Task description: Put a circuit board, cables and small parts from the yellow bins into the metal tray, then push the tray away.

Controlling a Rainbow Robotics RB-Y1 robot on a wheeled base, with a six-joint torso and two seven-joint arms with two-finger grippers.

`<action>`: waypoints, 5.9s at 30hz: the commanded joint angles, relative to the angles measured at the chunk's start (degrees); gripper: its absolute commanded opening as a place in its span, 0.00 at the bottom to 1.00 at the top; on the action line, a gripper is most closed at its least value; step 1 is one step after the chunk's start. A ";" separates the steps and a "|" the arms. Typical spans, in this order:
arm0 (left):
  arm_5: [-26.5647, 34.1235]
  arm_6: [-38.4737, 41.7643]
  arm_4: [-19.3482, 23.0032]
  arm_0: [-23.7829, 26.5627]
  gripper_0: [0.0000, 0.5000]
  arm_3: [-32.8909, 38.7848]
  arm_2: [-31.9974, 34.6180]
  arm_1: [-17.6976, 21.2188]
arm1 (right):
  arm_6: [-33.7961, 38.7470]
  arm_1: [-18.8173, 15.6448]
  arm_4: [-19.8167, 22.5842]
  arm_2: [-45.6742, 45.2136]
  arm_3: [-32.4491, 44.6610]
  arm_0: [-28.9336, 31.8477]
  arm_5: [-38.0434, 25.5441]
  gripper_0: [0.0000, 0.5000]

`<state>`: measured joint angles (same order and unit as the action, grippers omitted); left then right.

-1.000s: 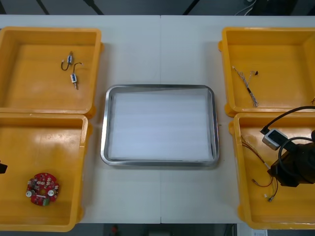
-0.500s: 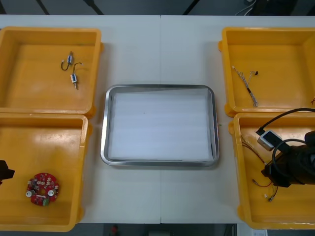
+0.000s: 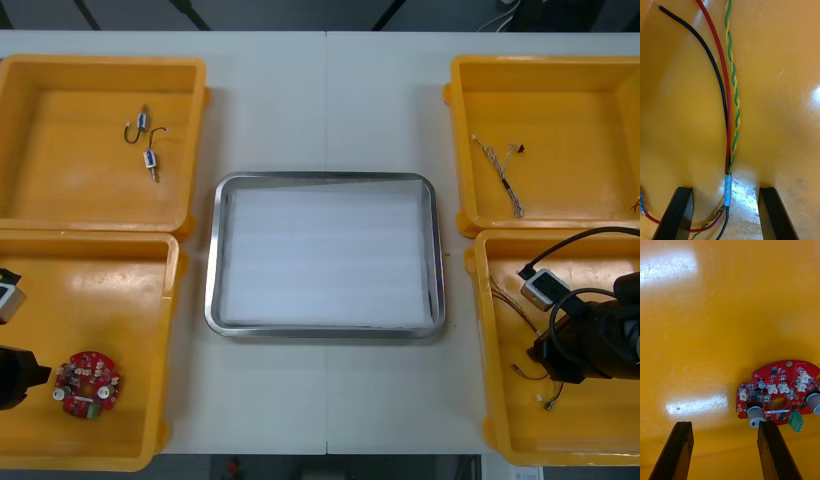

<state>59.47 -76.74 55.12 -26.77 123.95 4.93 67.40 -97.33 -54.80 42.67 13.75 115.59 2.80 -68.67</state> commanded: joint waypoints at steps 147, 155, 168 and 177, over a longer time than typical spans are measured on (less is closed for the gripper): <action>26.75 0.01 21.69 17.10 0.00 3.76 21.17 13.46 | 4.34 -5.05 26.33 -28.78 9.30 -21.96 -41.33 0.00; 27.02 2.12 22.75 17.89 0.00 3.76 20.73 13.37 | 4.34 -5.05 26.33 -28.78 9.30 -21.96 -41.33 0.00; 34.93 25.94 16.07 36.61 0.00 9.38 4.12 7.13 | 4.34 -5.05 26.33 -28.78 9.30 -21.96 -41.33 0.00; 38.53 39.12 9.57 45.84 0.00 11.49 -7.84 0.10 | 4.34 -5.05 26.33 -28.78 9.30 -21.96 -41.33 0.00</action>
<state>97.24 -34.25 66.36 15.76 133.94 -0.57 69.64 -95.12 -57.48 68.71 -13.10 123.43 -17.67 -109.78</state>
